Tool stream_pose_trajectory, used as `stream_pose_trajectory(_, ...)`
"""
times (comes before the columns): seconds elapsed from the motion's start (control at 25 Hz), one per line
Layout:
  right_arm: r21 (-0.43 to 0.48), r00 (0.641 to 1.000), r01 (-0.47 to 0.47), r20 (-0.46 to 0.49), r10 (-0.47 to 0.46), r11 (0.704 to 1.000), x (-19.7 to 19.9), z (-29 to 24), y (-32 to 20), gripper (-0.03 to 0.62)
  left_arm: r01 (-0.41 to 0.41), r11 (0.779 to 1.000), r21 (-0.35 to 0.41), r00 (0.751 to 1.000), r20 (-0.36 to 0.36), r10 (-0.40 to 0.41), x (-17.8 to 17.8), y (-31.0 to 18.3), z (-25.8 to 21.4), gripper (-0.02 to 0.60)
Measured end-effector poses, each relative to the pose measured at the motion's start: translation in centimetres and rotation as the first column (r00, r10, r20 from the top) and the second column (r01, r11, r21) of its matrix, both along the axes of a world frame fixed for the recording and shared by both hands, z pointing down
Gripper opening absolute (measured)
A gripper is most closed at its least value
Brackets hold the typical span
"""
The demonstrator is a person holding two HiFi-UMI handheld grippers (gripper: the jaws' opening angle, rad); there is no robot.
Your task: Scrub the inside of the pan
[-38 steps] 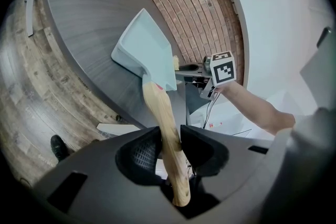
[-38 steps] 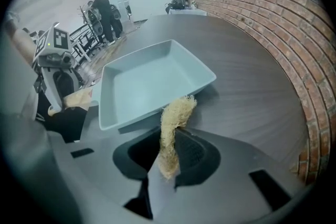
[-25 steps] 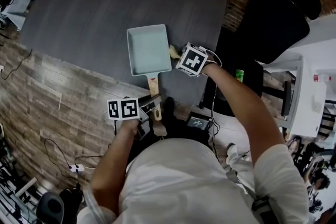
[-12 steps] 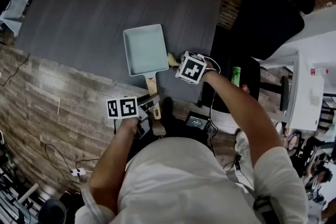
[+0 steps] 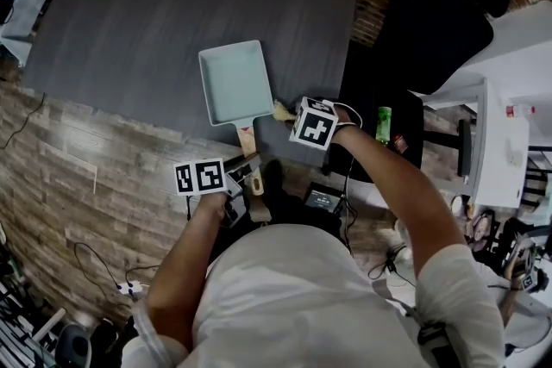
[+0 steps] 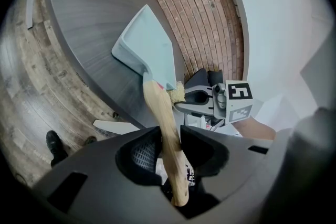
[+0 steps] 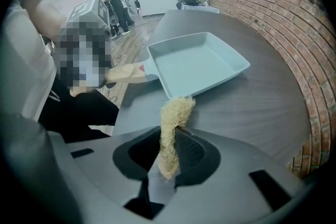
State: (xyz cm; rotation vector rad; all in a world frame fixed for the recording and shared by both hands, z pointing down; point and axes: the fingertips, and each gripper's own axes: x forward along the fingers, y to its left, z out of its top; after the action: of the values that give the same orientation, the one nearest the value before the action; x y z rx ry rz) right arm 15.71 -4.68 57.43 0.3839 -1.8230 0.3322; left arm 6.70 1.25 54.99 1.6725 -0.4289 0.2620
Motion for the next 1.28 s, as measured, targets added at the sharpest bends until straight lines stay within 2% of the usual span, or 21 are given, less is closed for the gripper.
stream_pose_trajectory(0.48,-0.019,0.995,0.094,0.031,-0.093,0.995,-2.6,-1.6,3.1,0.083,0.007,1.000,0.000,1.000,-0.006,-0.007,0.0,0.1,0.1,0.120)
stream_pose_trajectory(0.76,-0.016,0.988,0.155,-0.008,-0.155,0.988,-3.6,-1.0,3.6,0.083,0.004,1.000,-0.002,1.000,-0.014,-0.004,-0.1,0.1,0.0,0.118)
stream_pose_trajectory(1.0,0.021,0.995,0.095,-0.021,-0.095,0.995,-4.5,-0.2,2.0,0.083,-0.009,1.000,0.000,1.000,-0.017,0.009,-0.2,0.3,0.0,0.118)
stream_pose_trajectory(1.28,0.047,0.998,0.003,-0.061,0.000,0.999,-2.6,-0.1,1.2,0.083,-0.044,0.999,0.004,0.999,-0.025,0.044,-1.1,0.7,-0.1,0.117)
